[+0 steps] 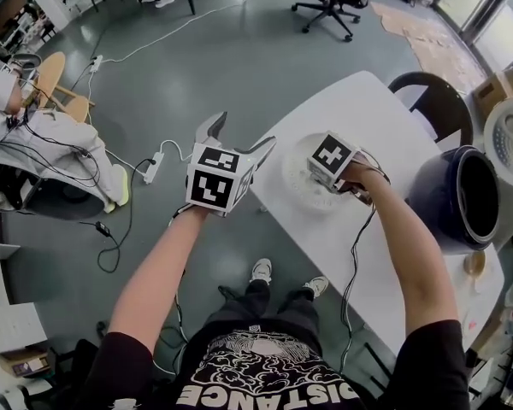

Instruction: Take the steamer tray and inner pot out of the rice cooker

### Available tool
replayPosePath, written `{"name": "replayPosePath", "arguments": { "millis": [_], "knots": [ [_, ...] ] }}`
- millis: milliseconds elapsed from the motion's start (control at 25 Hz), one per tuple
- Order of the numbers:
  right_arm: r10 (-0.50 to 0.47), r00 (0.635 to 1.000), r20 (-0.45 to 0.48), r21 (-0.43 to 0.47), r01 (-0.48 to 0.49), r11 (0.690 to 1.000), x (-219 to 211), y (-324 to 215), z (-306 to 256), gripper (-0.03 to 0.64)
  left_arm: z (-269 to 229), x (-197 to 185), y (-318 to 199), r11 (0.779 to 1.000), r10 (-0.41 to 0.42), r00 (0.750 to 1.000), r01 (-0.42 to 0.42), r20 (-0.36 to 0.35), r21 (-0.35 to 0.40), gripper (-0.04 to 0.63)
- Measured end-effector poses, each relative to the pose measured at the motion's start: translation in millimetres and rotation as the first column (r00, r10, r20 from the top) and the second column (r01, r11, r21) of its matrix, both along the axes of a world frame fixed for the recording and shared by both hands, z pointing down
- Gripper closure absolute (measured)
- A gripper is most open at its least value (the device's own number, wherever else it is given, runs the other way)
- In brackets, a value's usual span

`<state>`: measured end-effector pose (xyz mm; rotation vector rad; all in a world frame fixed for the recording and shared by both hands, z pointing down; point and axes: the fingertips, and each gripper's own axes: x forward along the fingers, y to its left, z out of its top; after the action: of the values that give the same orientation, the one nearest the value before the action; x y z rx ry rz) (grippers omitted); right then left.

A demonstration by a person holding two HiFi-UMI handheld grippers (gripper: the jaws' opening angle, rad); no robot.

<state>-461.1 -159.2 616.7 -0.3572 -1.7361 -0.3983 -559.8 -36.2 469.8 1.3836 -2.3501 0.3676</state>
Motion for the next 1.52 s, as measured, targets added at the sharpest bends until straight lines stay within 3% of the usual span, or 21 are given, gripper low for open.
{"name": "replayPosePath", "arguments": {
  "millis": [200, 440, 640, 1000, 1160, 1520],
  "knots": [
    [0.022, 0.991, 0.135, -0.034, -0.017, 0.999, 16.2, 9.9, -54.2, 0.318, -31.8, 26.1, -3.9, 0.998, 0.038, 0.999, -0.040, 0.026, 0.050, 0.155],
    [0.143, 0.948, 0.284, -0.078, -0.126, 0.989, 49.3, -19.7, -140.7, 0.328, -80.8, 68.0, -53.3, 0.983, 0.141, 0.988, -0.146, 0.056, 0.108, 0.155],
    [0.248, 0.913, 0.325, -0.021, -0.255, 0.967, 102.9, -73.4, -186.4, 0.327, -107.3, 112.6, -109.5, 0.957, 0.246, 0.967, -0.253, 0.065, 0.140, 0.155],
    [0.391, 0.803, 0.449, -0.009, -0.433, 0.901, 207.9, -137.7, -253.7, 0.327, -141.7, 207.9, -200.3, 0.875, 0.432, 0.897, -0.443, 0.096, 0.197, 0.155],
    [0.474, 0.736, 0.484, -0.019, -0.533, 0.846, 267.6, -176.3, -273.0, 0.328, -155.0, 263.9, -251.6, 0.817, 0.529, 0.842, -0.540, 0.111, 0.205, 0.155],
    [0.588, 0.621, 0.518, -0.057, -0.661, 0.748, 373.4, -247.8, -299.2, 0.327, -173.2, 352.6, -335.9, 0.738, 0.634, 0.765, -0.642, 0.109, 0.209, 0.155]
  ]
}}
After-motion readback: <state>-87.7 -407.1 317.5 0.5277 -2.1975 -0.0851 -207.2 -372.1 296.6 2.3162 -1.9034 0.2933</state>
